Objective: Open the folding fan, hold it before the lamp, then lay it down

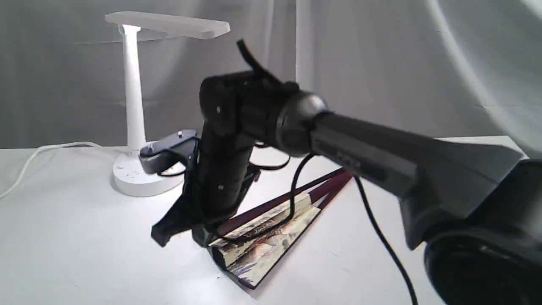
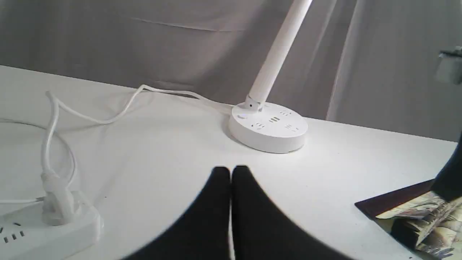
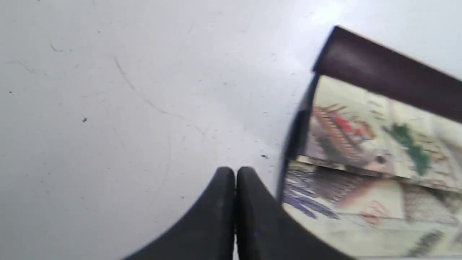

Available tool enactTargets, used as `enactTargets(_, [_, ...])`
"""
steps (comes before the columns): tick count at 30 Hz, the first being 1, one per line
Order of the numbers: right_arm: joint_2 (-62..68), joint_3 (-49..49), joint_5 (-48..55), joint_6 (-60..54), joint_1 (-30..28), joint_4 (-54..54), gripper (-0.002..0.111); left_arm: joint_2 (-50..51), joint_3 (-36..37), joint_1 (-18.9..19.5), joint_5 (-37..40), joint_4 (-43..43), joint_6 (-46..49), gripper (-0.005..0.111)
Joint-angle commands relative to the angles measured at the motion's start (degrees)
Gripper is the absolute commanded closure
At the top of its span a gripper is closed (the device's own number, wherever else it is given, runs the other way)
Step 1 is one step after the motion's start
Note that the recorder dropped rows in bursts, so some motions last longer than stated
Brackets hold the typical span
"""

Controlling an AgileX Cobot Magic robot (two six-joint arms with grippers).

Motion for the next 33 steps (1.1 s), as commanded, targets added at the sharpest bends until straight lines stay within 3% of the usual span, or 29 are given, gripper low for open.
enactTargets(1, [-2.6,0.1,0.2,-0.4,-3.1,-3.1,0.108,-0.3,0.2,0.1,-0.1,-0.3,-0.3,0.107])
enactTargets(14, [3.0,0.1,-15.7,1.6,-20.8,-2.0,0.108,-0.3,0.2,0.1,-0.1,-0.3,-0.3,0.107])
enactTargets(24, [10.7,0.1,-29.8,-1.7,-21.8,-0.6,0.108,-0.3,0.2,0.1,-0.1,-0.3,-0.3,0.107])
enactTargets(28, [11.1,0.1,-28.9,-1.7,-21.9,-2.2,0.108,-0.3,0.2,0.1,-0.1,-0.3,-0.3,0.107])
enactTargets(33, [11.1,0.1,-20.3,0.4,-21.9,-10.7,0.108,-0.3,0.2,0.1,-0.1,-0.3,-0.3,0.107])
